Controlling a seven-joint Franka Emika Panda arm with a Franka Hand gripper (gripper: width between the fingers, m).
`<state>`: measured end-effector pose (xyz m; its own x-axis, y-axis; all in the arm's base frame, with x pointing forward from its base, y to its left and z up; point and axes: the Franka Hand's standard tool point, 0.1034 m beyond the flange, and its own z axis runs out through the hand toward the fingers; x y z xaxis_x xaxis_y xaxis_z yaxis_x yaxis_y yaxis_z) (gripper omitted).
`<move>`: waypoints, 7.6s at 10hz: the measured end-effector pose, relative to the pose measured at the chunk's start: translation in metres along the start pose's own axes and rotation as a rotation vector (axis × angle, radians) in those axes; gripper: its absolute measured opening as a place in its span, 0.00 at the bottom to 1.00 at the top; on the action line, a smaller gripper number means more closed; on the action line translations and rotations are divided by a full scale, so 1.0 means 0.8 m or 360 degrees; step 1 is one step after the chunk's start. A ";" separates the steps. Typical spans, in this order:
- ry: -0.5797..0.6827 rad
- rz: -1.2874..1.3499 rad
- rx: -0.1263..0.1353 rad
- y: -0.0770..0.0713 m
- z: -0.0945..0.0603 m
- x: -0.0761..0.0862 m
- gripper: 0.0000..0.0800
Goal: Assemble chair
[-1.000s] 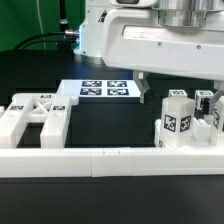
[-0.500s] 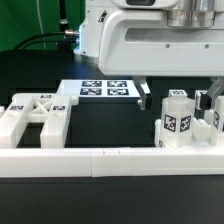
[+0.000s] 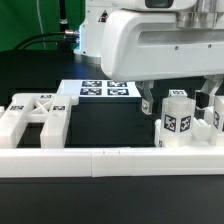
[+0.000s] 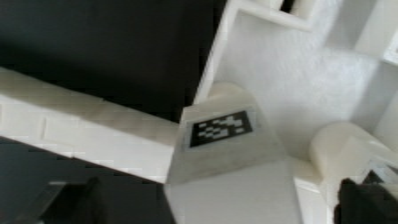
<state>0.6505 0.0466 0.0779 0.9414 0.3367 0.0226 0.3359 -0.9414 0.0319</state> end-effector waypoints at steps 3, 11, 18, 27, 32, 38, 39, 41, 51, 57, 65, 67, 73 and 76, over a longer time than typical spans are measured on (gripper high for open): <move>0.0000 0.0007 0.0000 0.001 0.000 0.000 0.56; -0.0009 0.0856 0.0033 0.007 0.000 -0.006 0.36; -0.0067 0.1263 0.0017 0.012 0.002 -0.017 0.65; 0.0052 0.0922 0.0027 0.000 -0.015 -0.013 0.81; 0.0239 0.0886 -0.0001 -0.006 -0.015 -0.011 0.81; 0.0328 0.0806 -0.0035 -0.013 0.001 -0.040 0.81; 0.0329 0.0803 -0.0038 -0.014 0.004 -0.043 0.81; 0.0329 0.0804 -0.0037 -0.014 0.004 -0.042 0.81; 0.0305 0.0341 -0.0097 0.004 0.011 -0.060 0.81; 0.0349 0.0321 -0.0150 0.001 0.055 -0.081 0.81; 0.0384 0.0290 -0.0174 -0.011 0.084 -0.083 0.65; 0.0381 0.0289 -0.0174 -0.011 0.085 -0.084 0.47; 0.0393 0.0295 -0.0177 -0.006 0.080 -0.082 0.06; 0.0401 0.0291 -0.0183 0.010 0.050 -0.076 0.04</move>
Offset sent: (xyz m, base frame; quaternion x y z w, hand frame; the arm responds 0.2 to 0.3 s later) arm 0.0000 0.0000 0.0000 0.0000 0.0000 0.0000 1.0000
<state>0.5970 0.0174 0.0365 0.9433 0.1709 0.2847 0.1427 -0.9828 0.1170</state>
